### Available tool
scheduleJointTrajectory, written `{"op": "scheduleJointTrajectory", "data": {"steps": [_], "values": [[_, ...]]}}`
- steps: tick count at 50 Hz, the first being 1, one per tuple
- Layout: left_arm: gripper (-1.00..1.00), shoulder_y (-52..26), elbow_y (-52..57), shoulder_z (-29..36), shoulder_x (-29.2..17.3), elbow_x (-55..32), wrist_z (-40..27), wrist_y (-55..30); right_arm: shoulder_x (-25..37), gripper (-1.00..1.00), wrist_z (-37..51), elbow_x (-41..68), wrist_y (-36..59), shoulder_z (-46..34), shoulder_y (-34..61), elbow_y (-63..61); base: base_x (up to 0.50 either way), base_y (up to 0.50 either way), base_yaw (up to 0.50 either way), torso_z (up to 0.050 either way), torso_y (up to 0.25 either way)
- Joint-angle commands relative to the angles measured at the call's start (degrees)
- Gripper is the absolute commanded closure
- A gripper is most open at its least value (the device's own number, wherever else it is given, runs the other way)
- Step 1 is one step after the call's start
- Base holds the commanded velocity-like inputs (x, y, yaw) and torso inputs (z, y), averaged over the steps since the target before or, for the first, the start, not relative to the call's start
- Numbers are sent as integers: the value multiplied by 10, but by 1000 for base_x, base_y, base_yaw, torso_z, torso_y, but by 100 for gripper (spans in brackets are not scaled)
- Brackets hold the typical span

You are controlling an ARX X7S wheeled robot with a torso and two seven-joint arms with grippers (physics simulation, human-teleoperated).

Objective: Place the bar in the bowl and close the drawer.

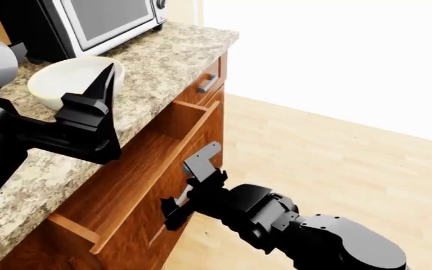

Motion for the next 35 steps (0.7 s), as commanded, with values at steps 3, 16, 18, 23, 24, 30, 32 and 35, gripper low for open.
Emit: {"op": "scheduleJointTrajectory", "data": {"steps": [3, 16, 18, 23, 24, 30, 32, 35], "values": [[-100, 5, -1, 1, 2, 6, 4, -1, -7, -100, -12, -8, 6, 42, 3, -24, 0, 0, 0, 0, 0], [-100, 2, 4, 1, 1, -2, -5, 1, 199, -100, 152, 5, 32, 46, 8, -322, 0, 0, 0, 0, 0], [-100, 3, 3, -1, -2, -3, -4, 2, 234, -100, 177, 7, 32, 49, 10, -370, 0, 0, 0, 0, 0], [-100, 1, 5, -6, -9, -10, -5, 5, 312, -100, 230, 7, 33, 51, 8, -464, 0, 0, 0, 0, 0], [-100, 1, 6, -7, -9, -11, -5, 6, 331, -100, 242, 8, 33, 52, 8, -487, 0, 0, 0, 0, 0], [-100, -6, 10, -2, -1, -17, -16, 5, 462, -100, 325, -7, 25, 58, 7, -630, 0, 0, 0, 0, 0], [-100, -10, 10, 3, 5, -18, -21, 4, 510, -100, 348, -12, 11, 64, 3, -672, 0, 0, 0, 0, 0], [-100, -11, 10, 8, 14, -15, -24, 2, 573, -100, 373, -23, -9, 70, -6, -720, 0, 0, 0, 0, 0]]}}
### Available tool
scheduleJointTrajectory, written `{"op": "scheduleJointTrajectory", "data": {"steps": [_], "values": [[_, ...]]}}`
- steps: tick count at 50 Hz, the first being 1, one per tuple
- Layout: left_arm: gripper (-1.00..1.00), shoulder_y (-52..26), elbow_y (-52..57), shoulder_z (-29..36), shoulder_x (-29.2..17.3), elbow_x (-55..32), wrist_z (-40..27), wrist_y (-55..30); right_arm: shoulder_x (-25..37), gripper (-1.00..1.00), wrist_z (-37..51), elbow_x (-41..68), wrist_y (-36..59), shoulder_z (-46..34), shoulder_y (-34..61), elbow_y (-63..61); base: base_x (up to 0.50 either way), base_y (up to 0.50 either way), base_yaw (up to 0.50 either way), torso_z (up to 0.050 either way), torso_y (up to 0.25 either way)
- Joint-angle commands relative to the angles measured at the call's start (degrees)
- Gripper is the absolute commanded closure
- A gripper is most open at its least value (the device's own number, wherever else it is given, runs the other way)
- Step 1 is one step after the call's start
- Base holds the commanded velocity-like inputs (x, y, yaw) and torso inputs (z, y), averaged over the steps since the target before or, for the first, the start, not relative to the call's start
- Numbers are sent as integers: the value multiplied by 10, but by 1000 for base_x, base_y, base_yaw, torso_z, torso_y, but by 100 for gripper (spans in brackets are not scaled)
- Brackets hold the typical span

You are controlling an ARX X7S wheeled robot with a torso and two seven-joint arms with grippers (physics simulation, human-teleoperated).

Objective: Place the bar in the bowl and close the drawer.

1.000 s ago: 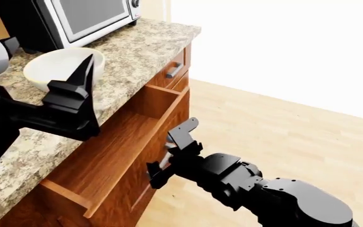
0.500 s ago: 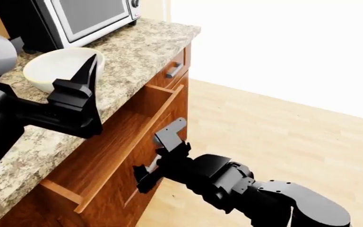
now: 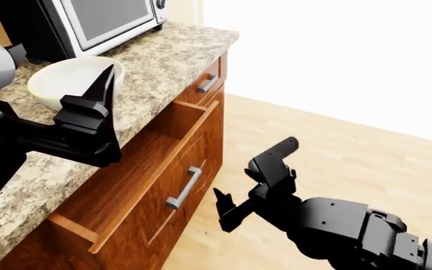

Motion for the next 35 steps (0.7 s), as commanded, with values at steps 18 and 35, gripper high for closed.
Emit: {"op": "scheduleJointTrajectory", "data": {"steps": [18, 35], "values": [[-100, -59, -30, 84, 140, 16, -60, -30, 512, -100, 241, -130, -365, -40, -168, -326, 0, 0, 0, 0, 0], [-100, -157, -103, 205, 315, 0, -165, -58, 512, -100, 357, -244, -522, -107, -237, -285, 0, 0, 0, 0, 0]]}}
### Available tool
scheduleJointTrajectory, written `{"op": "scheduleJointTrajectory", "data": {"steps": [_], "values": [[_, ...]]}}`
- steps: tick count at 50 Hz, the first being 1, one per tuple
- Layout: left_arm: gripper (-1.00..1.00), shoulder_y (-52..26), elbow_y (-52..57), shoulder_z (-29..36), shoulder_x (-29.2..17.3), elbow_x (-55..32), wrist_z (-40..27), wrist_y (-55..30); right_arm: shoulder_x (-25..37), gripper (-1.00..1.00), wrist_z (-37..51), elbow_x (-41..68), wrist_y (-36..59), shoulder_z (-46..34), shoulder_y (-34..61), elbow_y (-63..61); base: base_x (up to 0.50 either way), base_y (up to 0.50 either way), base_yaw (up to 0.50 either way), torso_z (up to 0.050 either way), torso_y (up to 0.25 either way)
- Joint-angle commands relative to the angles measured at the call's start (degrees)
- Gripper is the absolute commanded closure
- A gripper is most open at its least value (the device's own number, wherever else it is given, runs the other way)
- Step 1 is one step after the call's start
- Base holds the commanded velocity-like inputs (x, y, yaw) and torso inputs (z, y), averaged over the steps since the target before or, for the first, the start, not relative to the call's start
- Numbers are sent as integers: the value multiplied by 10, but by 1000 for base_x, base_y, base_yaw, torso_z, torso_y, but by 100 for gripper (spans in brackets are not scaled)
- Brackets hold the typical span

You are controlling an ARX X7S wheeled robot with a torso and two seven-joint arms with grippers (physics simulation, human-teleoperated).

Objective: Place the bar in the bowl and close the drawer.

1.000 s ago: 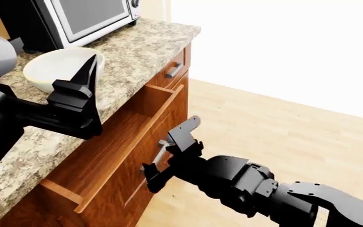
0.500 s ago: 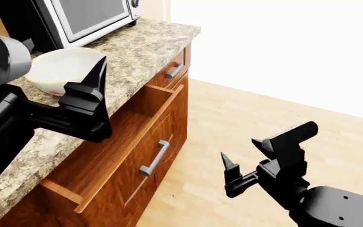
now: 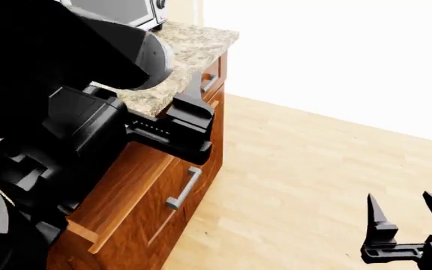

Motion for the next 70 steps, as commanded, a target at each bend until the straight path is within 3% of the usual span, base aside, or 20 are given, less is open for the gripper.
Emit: {"op": "scheduleJointTrajectory", "data": {"steps": [1, 17, 26, 36, 59, 65, 70], "values": [[-100, -54, -50, 80, 115, 0, -62, -17, 28, -100, 79, -77, -107, -40, -47, 6, 0, 0, 0, 0, 0], [-100, -6, -132, 166, 258, 132, -68, -9, 28, -100, 97, -120, -197, -74, -82, 46, 0, 0, 0, 0, 0], [-100, 39, -151, 206, 311, 236, -50, 13, 28, -100, 136, -168, -254, -99, -107, 73, 0, 0, 0, 0, 0], [-100, 94, -203, 240, 340, 327, 0, 47, 28, -100, 169, -193, -261, -103, -111, 70, 0, 0, 0, 0, 0], [-100, 179, -331, 312, 401, 458, -27, 120, 28, -100, 202, -221, -261, -106, -115, 59, 0, 0, 0, 0, 0], [-100, 171, -379, 373, 406, 451, -35, 176, 28, -100, 207, -225, -261, -106, -116, 58, 0, 0, 0, 0, 0], [-100, 131, -414, 471, 407, 406, -62, 254, 28, -100, 215, -231, -261, -106, -116, 55, 0, 0, 0, 0, 0]]}}
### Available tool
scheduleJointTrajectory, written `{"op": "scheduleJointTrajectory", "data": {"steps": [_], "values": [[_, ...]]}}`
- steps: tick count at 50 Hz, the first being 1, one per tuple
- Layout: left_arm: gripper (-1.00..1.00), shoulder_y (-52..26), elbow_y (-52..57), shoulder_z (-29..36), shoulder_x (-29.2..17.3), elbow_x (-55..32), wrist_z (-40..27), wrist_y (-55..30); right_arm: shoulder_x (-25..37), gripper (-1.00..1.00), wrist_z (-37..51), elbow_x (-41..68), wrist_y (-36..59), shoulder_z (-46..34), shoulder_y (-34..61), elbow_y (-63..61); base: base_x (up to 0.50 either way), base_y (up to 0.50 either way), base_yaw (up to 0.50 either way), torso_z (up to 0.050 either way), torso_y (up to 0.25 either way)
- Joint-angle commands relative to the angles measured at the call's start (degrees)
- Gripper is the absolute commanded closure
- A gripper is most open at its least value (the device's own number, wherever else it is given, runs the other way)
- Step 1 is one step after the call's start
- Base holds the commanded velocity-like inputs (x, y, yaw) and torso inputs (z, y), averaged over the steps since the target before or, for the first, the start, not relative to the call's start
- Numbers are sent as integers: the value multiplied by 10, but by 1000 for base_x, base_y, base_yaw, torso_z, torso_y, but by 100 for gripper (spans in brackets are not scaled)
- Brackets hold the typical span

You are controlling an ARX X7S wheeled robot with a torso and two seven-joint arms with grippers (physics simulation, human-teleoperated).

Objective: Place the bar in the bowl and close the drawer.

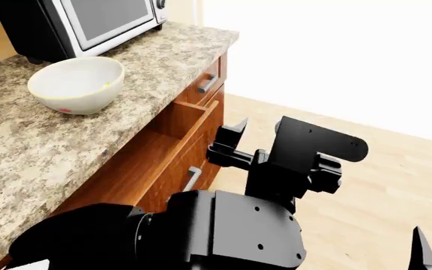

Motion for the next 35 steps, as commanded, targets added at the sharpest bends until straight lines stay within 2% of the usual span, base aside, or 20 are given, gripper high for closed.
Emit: {"op": "scheduleJointTrajectory", "data": {"steps": [1, 4, 12, 35], "values": [[-100, -30, -79, 138, 12, -31, -34, 113, 0, -100, 15, -12, -1, -1, -2, -4, 0, 0, 0, 0, 0], [-100, -32, -90, 157, 12, -41, -46, 114, 0, -100, 17, -12, -1, -1, -2, -5, 0, 0, 0, 0, 0], [-100, -7, -109, 158, 12, -20, -52, 106, 0, -100, 31, -23, -1, -2, -3, -10, 0, 0, 0, 0, 0], [-100, 62, -196, 157, 12, 12, -26, 115, 0, -100, 50, -40, -1, -3, -7, -12, 0, 0, 0, 0, 0]]}}
